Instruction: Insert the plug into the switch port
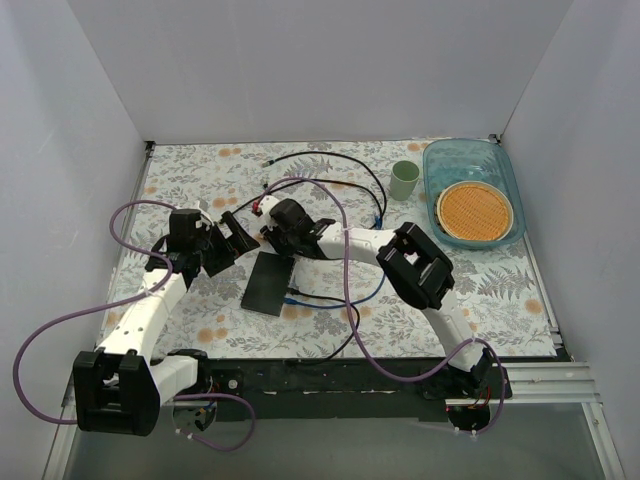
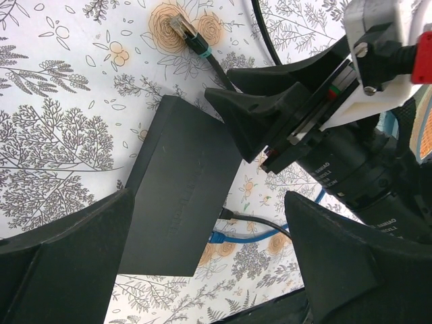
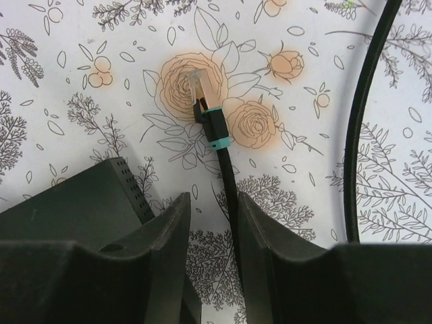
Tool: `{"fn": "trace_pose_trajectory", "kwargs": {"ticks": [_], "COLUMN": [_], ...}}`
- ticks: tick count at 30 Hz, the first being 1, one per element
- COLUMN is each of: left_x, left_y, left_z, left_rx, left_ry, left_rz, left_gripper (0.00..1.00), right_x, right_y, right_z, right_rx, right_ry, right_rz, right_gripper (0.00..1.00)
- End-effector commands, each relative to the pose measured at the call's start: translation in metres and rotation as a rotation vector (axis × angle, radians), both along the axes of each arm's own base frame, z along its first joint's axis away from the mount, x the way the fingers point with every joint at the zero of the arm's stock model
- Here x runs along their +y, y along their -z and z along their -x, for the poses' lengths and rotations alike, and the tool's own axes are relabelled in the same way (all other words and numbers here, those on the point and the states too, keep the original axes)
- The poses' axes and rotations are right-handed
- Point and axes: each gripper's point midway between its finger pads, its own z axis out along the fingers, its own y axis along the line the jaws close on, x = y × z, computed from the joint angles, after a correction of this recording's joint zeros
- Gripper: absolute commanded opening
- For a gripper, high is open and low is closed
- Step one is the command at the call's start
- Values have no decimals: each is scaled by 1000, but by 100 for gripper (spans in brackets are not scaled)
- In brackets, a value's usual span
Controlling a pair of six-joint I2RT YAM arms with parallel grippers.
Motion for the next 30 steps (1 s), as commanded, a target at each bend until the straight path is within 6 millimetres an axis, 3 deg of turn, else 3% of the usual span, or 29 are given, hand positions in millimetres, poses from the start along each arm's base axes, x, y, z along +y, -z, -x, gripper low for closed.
{"fn": "trace_pose_trajectory", "kwargs": {"ticks": [1, 7, 8, 9, 11, 16, 20, 21, 23, 24, 25, 28, 29, 30], "left_x": [4, 6, 6, 6, 7, 6, 4, 3, 1, 0, -2, -6, -8, -10], "left_y": [-20, -23, -24, -24, -25, -26, -25, -24, -24, -26, -25, -26, -25, -28], "left_z": [-4, -3, -3, -2, -2, -2, -1, -1, 0, -2, -1, -3, -2, -4], "left_rx": [-66, -72, -79, -77, -80, -86, -87, -88, -91, -96, -95, -101, -101, -111], "left_ry": [-8, -11, -10, -9, -12, -6, 0, 0, 10, 10, 19, 29, 41, 45], "left_rz": [-21, -28, -29, -32, -33, -28, -19, -17, -4, 0, 9, 30, 43, 56], "left_gripper": [94, 94, 94, 94, 94, 94, 94, 94, 94, 94, 94, 94, 94, 94], "right_x": [10, 17, 19, 19, 20, 7, -13, -16, -30, -34, -42, -51, -57, -59], "right_y": [-5, 9, 9, 17, 20, 25, -3, -22, -32, -50, -51, -77, -75, -88], "right_z": [-13, -15, -16, -15, -15, -24, -35, -39, -44, -46, -45, -41, -35, -31], "right_rx": [-97, -78, -72, -58, -42, 28, -14, -36, -50, -71, -71, -92, -78, -83], "right_ry": [10, 15, 13, 11, 6, 32, 72, 83, 106, 110, 118, 108, 107, 98], "right_rz": [11, 20, 19, 31, 41, 29, -25, -49, -55, -78, -70, -95, -80, -99], "right_gripper": [41, 40, 36, 16, 3, 1, 1, 1, 1, 1, 1, 1, 1, 1]}}
